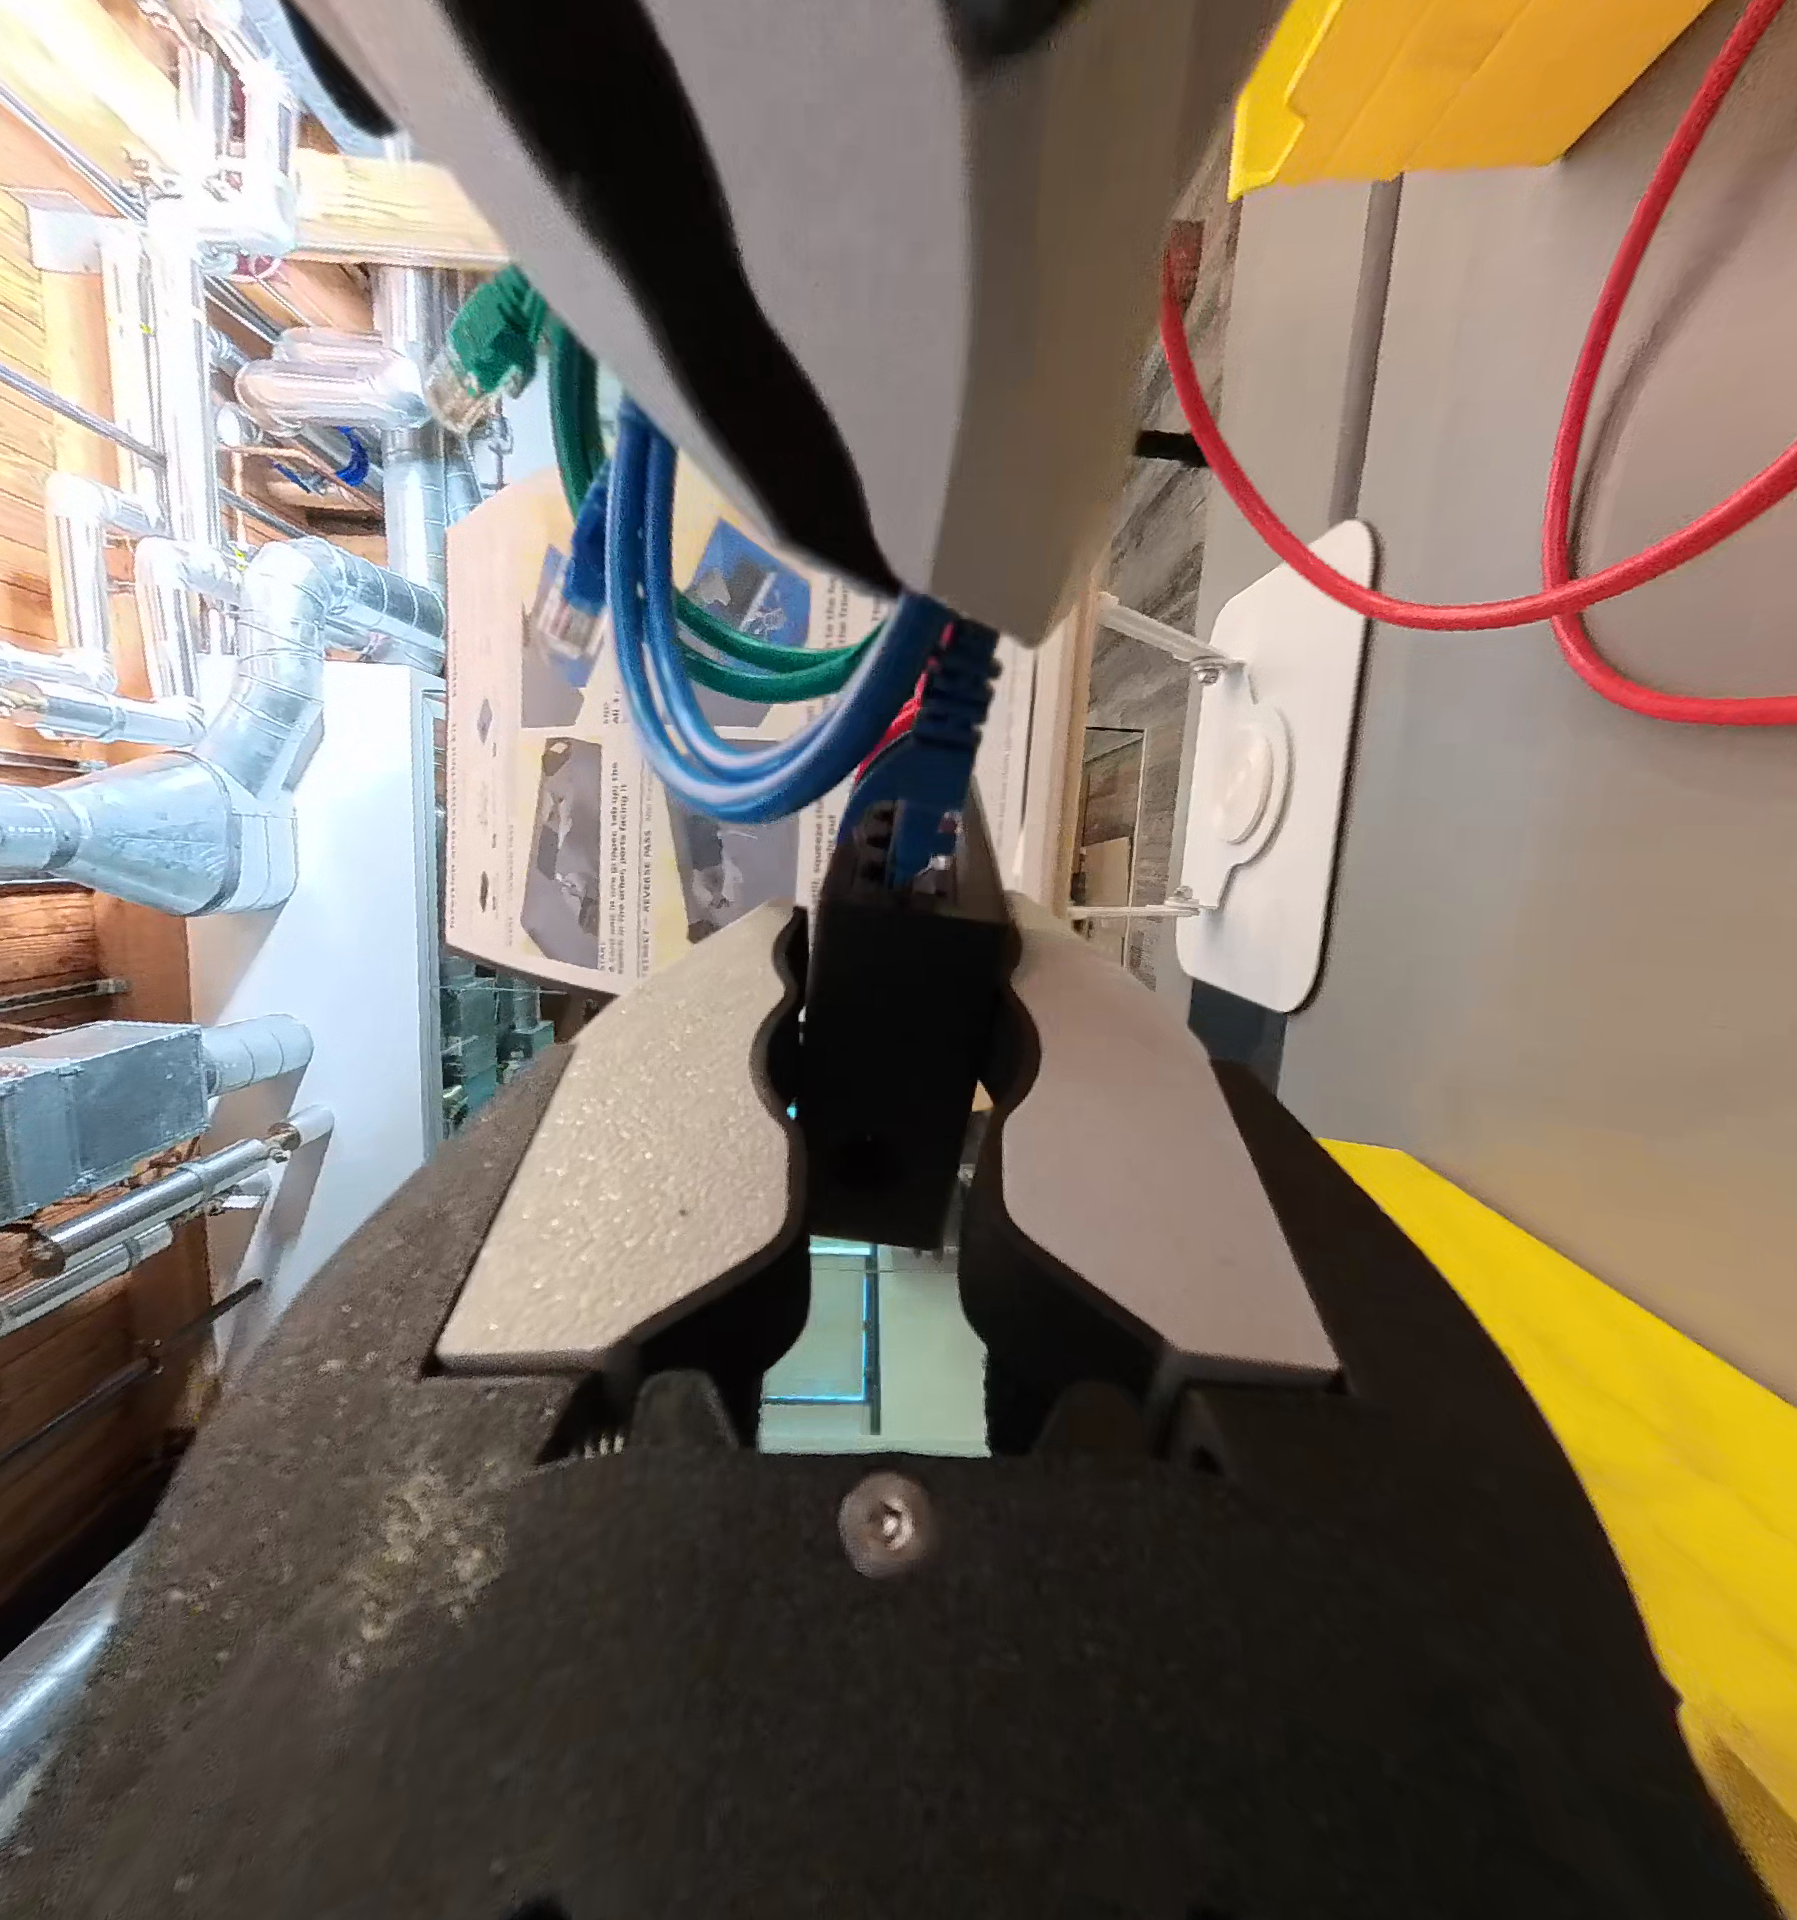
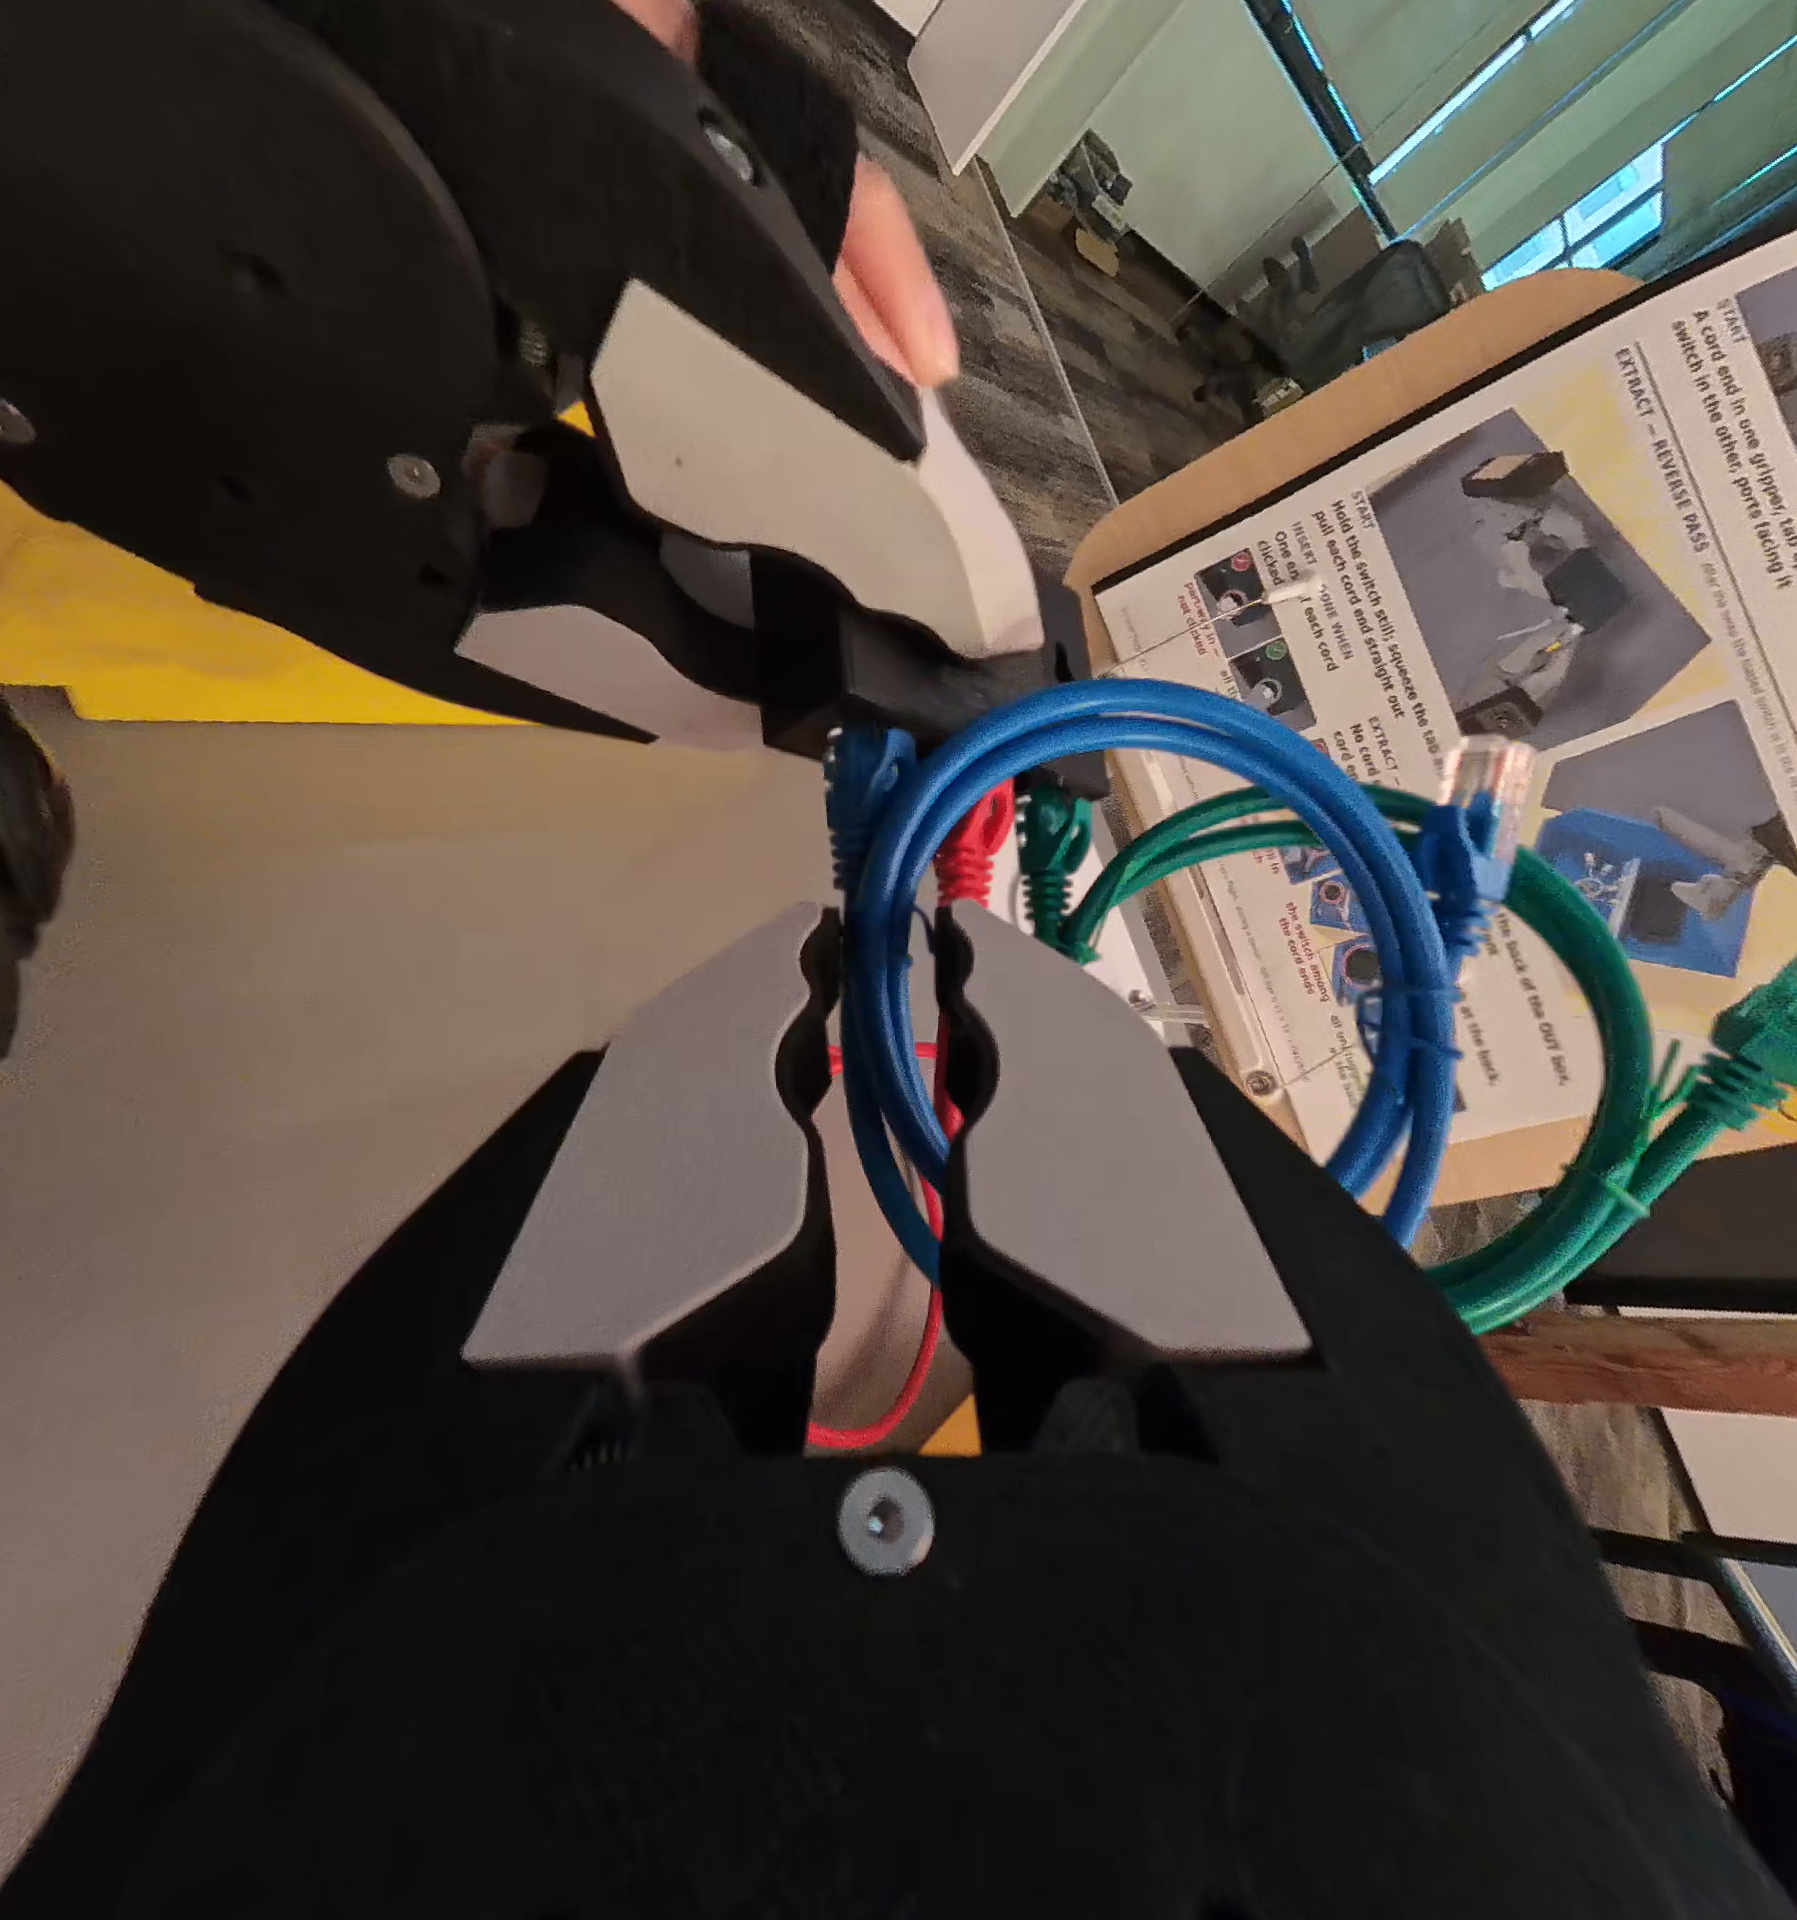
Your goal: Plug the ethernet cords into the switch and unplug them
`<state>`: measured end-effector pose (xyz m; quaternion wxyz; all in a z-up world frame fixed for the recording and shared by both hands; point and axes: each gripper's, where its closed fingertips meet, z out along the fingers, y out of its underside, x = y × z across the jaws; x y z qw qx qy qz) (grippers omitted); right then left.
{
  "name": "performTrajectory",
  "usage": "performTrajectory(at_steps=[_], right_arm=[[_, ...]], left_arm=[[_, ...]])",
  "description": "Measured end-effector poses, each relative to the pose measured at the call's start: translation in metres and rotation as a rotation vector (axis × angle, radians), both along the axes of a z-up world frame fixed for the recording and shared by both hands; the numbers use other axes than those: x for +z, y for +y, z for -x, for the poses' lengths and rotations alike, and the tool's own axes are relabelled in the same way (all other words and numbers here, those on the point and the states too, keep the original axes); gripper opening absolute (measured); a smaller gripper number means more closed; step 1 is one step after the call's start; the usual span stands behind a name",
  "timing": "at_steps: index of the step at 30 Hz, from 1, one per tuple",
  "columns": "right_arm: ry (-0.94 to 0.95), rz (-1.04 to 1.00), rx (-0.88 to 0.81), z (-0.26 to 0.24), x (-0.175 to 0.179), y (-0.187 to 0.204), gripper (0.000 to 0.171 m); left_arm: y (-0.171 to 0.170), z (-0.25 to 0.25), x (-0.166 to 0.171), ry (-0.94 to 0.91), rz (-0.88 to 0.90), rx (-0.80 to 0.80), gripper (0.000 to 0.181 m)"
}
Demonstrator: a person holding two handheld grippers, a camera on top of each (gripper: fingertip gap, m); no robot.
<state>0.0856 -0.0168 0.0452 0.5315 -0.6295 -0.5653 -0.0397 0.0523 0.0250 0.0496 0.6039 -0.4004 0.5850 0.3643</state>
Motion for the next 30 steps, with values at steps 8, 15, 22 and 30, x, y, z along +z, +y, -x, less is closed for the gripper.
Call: performTrajectory(at_steps=[8,15,22,30], right_arm=[[0.047,0.022,0.062,0.004,0.002,-0.005,0.017],[-0.009,-0.115,0.071,0.006,0.006,-0.001,0.018],[-0.073,-0.35,0.087,0.01,0.018,0.0,0.018],[-0.095,-0.453,0.132,0.011,0.02,-0.006,0.015]], left_arm=[[-0.004,-0.004,0.001,0.015,-0.019,-0.006,0.031],[-0.002,0.0,0.003,-0.02,0.017,0.019,0.031],[-0.003,0.005,0.01,-0.072,0.047,0.034,0.03],[-0.008,0.005,0.012,-0.054,0.047,0.034,0.03]])
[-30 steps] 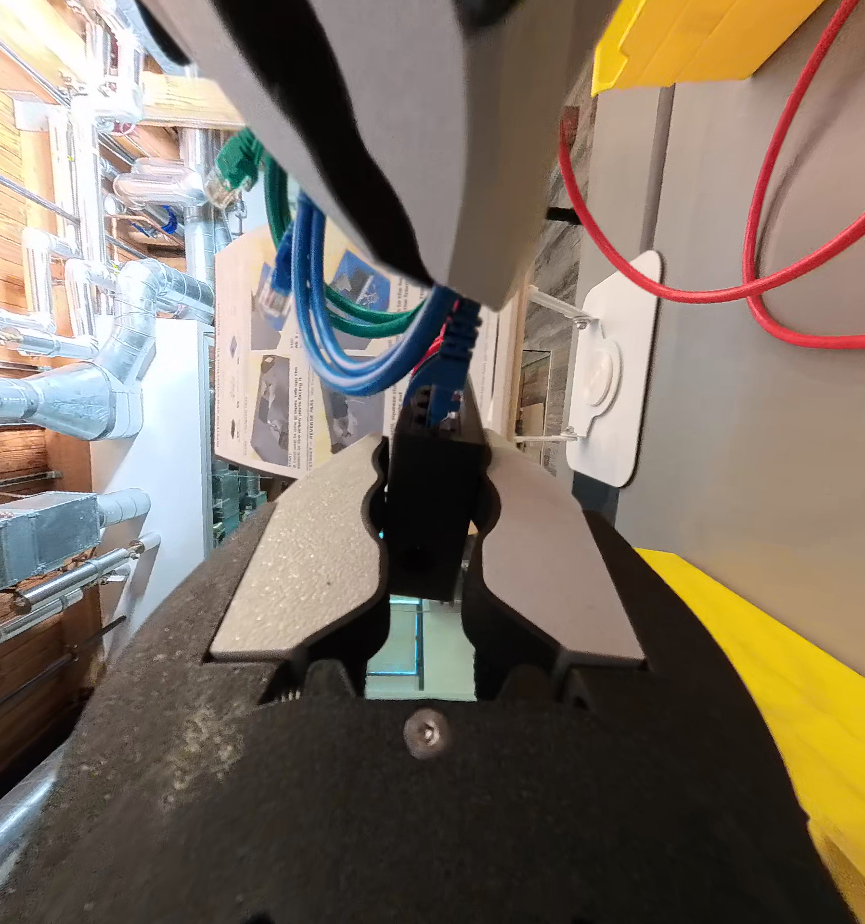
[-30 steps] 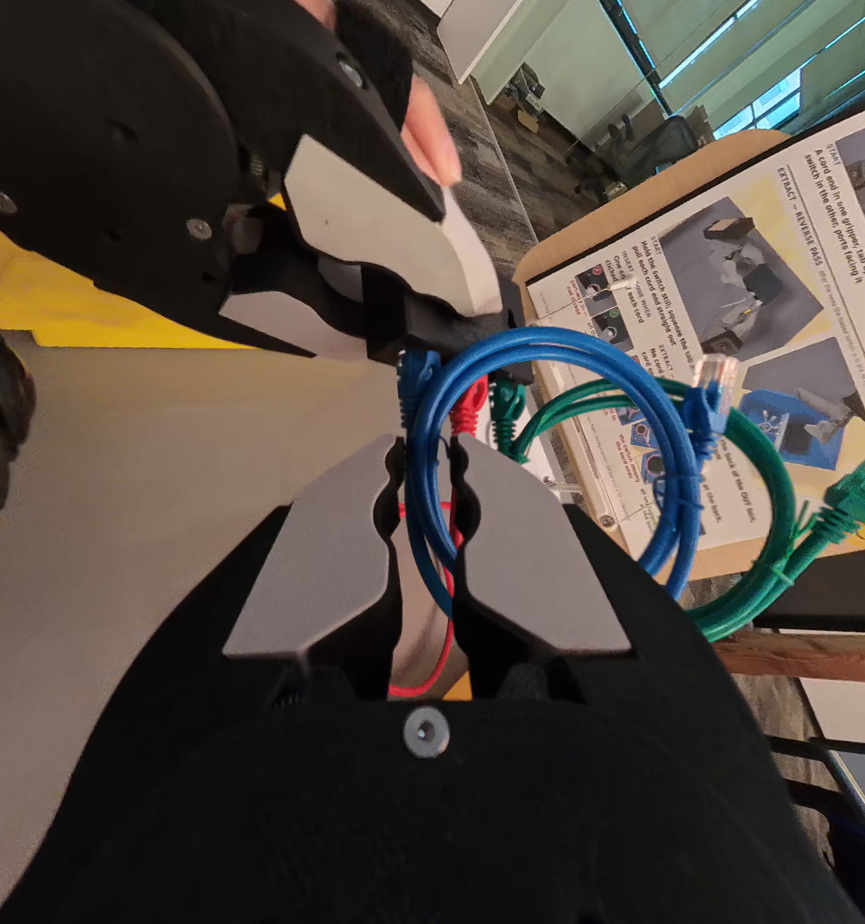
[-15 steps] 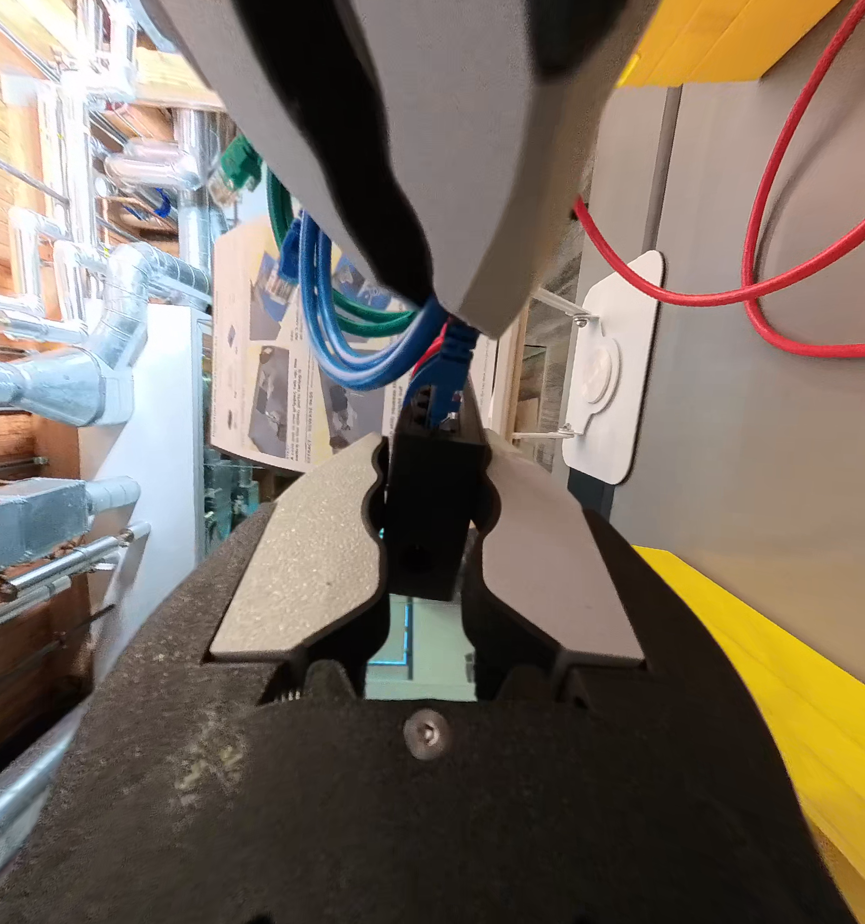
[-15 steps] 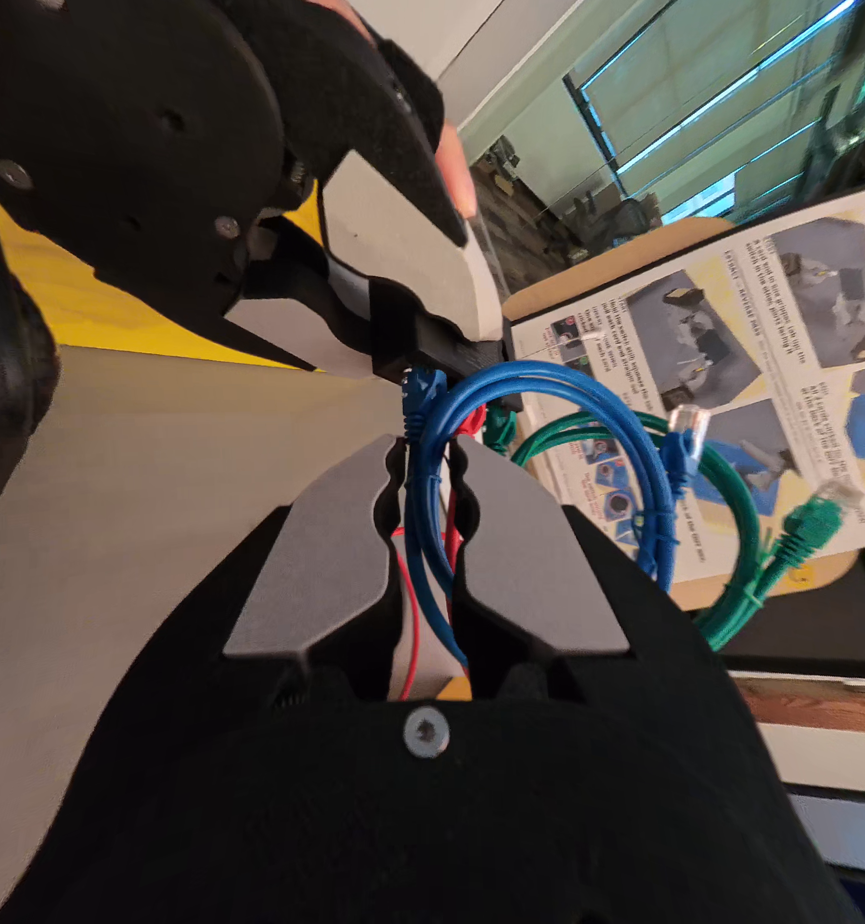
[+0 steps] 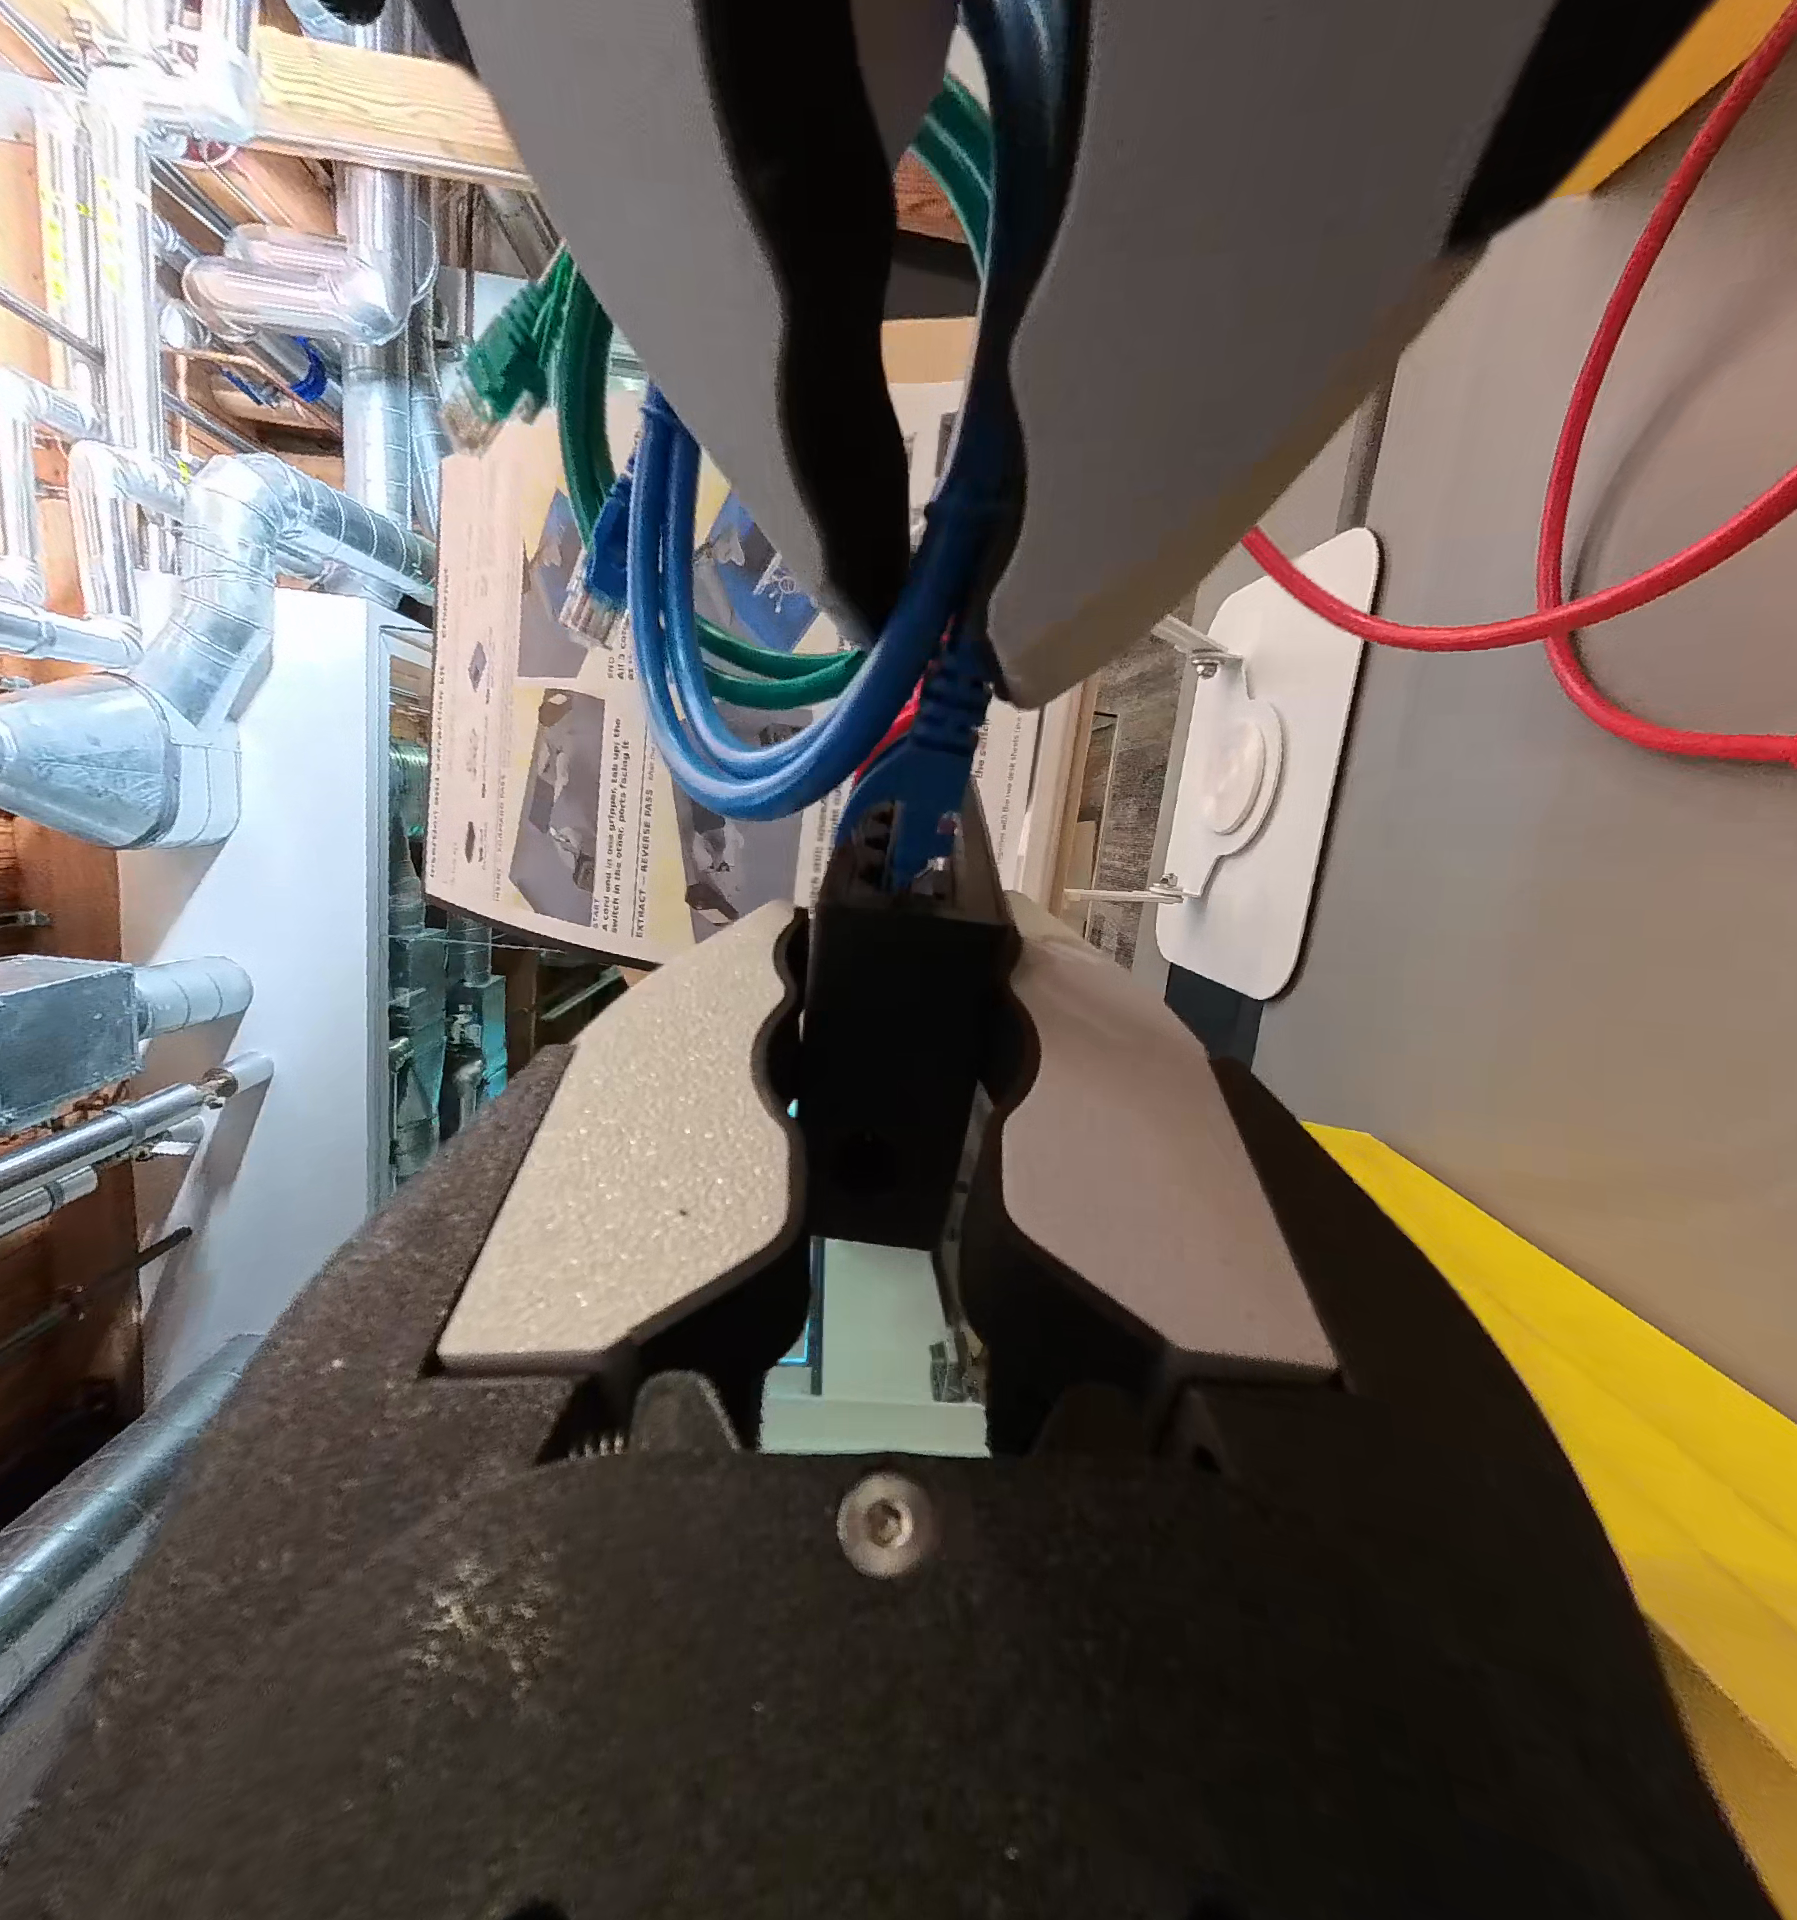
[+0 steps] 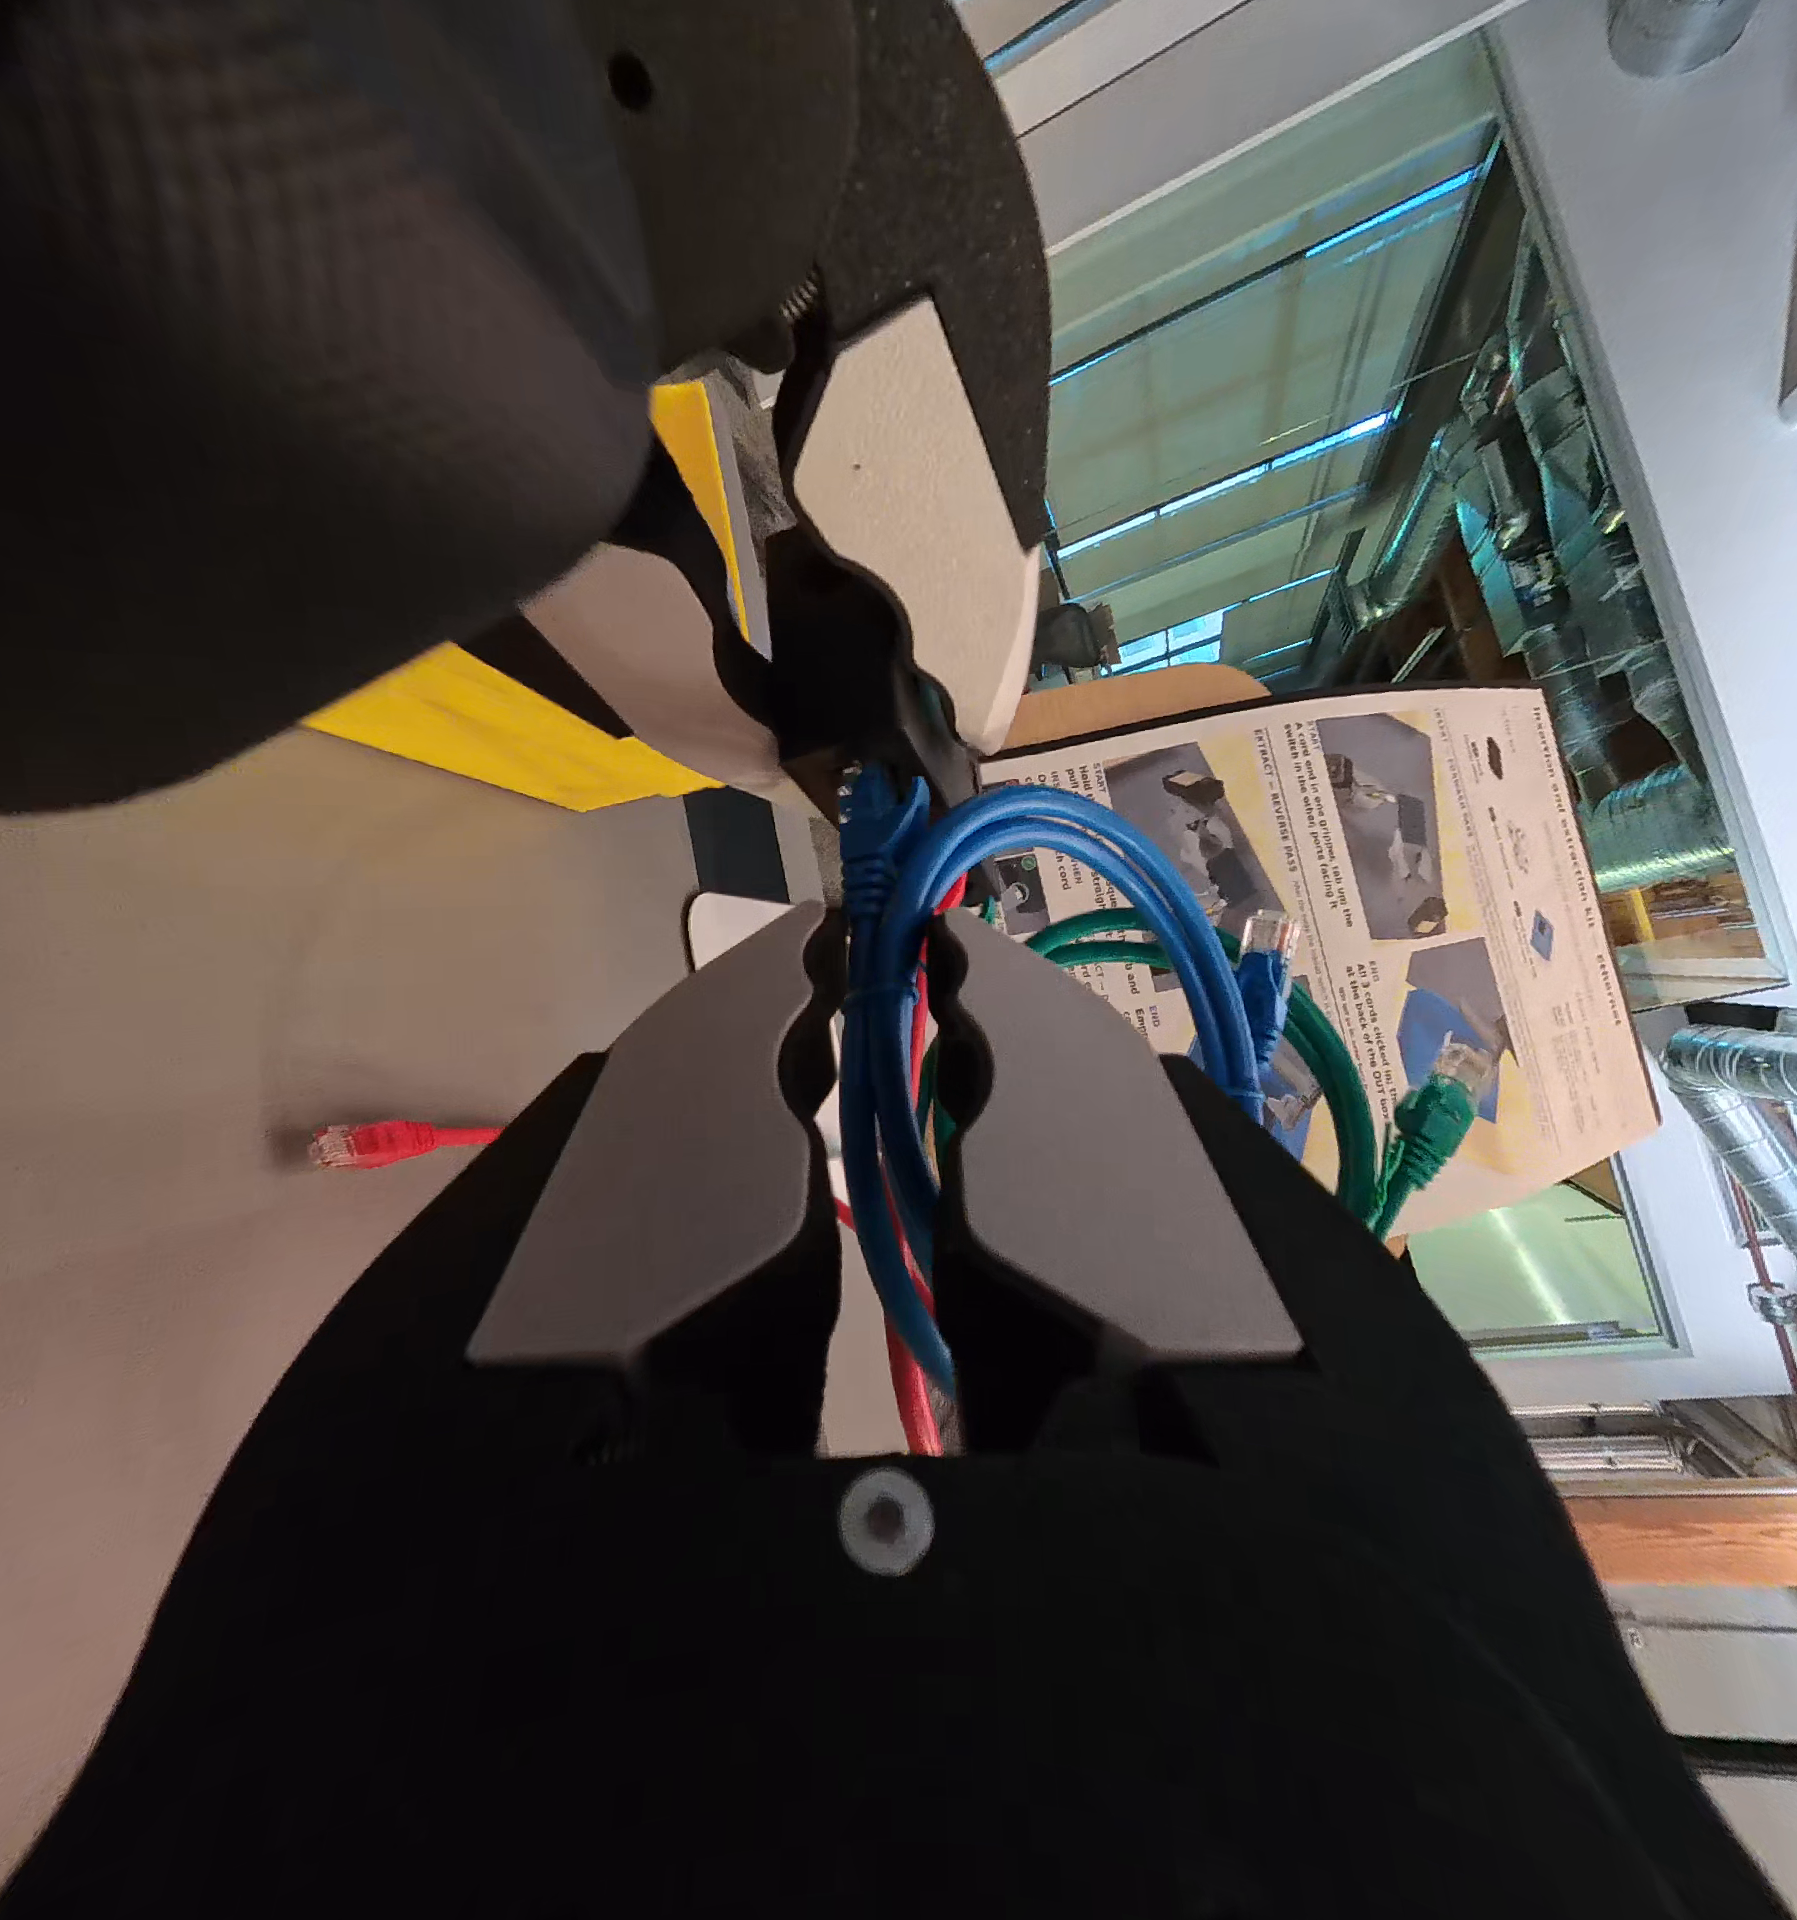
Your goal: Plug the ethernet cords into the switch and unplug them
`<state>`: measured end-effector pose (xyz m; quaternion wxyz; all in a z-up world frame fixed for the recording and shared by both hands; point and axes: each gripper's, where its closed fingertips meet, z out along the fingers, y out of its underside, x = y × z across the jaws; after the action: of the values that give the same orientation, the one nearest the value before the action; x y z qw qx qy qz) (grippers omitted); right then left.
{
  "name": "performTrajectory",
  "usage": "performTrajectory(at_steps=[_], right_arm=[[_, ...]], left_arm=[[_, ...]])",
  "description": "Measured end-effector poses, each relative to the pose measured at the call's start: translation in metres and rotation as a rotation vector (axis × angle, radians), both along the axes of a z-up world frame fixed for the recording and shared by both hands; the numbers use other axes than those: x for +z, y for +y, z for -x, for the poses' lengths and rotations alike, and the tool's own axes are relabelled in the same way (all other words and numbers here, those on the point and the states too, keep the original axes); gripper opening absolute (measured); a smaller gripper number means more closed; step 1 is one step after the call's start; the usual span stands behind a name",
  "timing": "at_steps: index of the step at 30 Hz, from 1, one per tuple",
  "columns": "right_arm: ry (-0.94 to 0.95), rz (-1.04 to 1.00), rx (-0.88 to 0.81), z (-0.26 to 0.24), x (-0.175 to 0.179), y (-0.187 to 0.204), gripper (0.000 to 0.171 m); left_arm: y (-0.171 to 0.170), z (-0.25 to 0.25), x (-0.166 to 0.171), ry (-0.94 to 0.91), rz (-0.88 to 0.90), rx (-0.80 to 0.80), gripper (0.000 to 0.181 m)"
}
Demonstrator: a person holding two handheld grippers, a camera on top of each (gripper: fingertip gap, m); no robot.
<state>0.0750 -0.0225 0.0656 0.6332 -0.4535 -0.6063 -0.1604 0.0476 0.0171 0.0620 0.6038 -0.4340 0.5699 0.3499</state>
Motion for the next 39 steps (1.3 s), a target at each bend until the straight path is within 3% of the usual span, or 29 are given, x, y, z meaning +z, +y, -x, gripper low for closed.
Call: performTrajectory(at_steps=[13,22,27,31,39], right_arm=[[-0.001,0.041,0.002,0.001,-0.002,-0.003,0.014],[0.052,-0.044,0.001,0.0,0.026,-0.014,0.015],[0.213,0.046,0.2,-0.01,0.057,-0.052,0.012],[0.288,0.199,0.308,-0.023,0.06,-0.063,0.012],[0.224,0.435,0.205,-0.077,0.031,-0.049,0.013]], left_arm=[[-0.002,-0.001,-0.003,0.01,0.01,-0.014,0.029],[0.002,0.018,0.026,-0.119,-0.059,-0.019,0.031],[0.006,0.044,0.045,-0.257,-0.037,-0.015,0.03],[0.0,0.048,0.055,-0.432,0.068,-0.103,0.03],[-0.017,0.047,0.076,-0.626,0.163,-0.211,0.03]])
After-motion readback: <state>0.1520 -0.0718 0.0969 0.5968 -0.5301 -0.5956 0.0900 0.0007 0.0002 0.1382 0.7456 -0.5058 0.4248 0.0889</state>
